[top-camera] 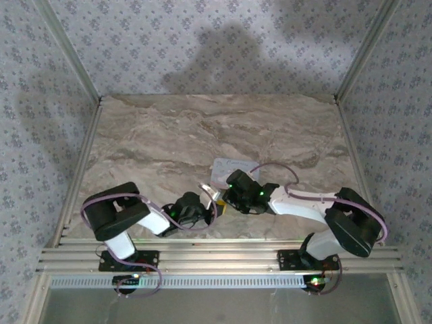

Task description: Unlock a padlock with a key

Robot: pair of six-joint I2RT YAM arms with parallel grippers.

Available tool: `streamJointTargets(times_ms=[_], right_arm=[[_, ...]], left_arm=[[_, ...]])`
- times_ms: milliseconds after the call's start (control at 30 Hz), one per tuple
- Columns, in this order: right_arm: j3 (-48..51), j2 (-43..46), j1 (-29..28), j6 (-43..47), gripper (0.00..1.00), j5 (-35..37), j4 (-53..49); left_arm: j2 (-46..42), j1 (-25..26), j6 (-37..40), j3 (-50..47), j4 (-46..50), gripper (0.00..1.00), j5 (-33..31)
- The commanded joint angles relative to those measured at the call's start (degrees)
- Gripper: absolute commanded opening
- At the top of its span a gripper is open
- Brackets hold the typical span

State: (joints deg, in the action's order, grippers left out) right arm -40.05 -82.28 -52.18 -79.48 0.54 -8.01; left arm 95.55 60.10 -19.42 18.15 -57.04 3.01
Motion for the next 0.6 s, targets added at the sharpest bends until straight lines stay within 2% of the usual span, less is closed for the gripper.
streamJointTargets(times_ms=[0,167,200,267,333,367,467,567], right_arm=[[-3.9,-1.7,1.0,1.0,0.0,-2.0,-1.8],[-6.0,-3.8,1.5,1.9,0.0,-3.7,-3.1],[-6.2,-3.9,1.4,1.9,0.03,-3.8,-3.1],[-6.4,-4.0,1.4,1.9,0.18,-3.6,-3.2],[-6.1,-4.1,1.3,1.7,0.41,-3.1,-3.2],[-5.8,-4.0,1.2,1.5,0.49,-2.9,-2.7],[-5.2,-3.9,0.6,0.8,0.6,-2.0,-2.1],[-4.4,-2.7,-0.3,-0.1,0.66,-1.1,-1.5]], left_arm=[[-3.1,3.2,13.6,0.8,6.9,0.0,-7.9],[-4.0,5.7,19.3,1.2,7.9,0.0,-13.3],[-3.9,5.7,19.4,1.1,7.5,0.0,-13.5],[-3.5,5.7,19.0,0.4,5.9,0.0,-13.9],[-3.0,5.6,18.0,-0.2,4.5,0.0,-14.1],[-2.7,5.6,17.4,-0.2,4.5,0.0,-13.8],[-1.4,5.6,15.2,-0.7,3.4,0.0,-13.3],[0.4,5.6,13.4,-1.3,1.4,0.0,-13.7]])
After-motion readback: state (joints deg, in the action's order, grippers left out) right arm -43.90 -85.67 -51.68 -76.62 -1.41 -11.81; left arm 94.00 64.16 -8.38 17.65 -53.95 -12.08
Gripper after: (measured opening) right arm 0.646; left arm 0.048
